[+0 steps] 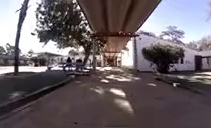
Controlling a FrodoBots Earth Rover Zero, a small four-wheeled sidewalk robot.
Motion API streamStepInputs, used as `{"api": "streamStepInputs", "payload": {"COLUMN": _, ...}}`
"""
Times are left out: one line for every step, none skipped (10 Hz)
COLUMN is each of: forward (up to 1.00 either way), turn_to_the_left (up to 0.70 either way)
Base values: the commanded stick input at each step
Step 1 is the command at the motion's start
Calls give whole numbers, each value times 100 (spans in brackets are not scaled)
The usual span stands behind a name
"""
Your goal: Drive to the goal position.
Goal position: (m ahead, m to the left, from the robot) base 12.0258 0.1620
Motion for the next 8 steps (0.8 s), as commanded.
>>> {"api": "streamStepInputs", "payload": {"forward": 70, "turn_to_the_left": 0}}
{"api": "streamStepInputs", "payload": {"forward": 70, "turn_to_the_left": 0}}
{"api": "streamStepInputs", "payload": {"forward": 70, "turn_to_the_left": 0}}
{"api": "streamStepInputs", "payload": {"forward": 70, "turn_to_the_left": 0}}
{"api": "streamStepInputs", "payload": {"forward": 70, "turn_to_the_left": 0}}
{"api": "streamStepInputs", "payload": {"forward": 70, "turn_to_the_left": 0}}
{"api": "streamStepInputs", "payload": {"forward": 70, "turn_to_the_left": 0}}
{"api": "streamStepInputs", "payload": {"forward": 70, "turn_to_the_left": 0}}
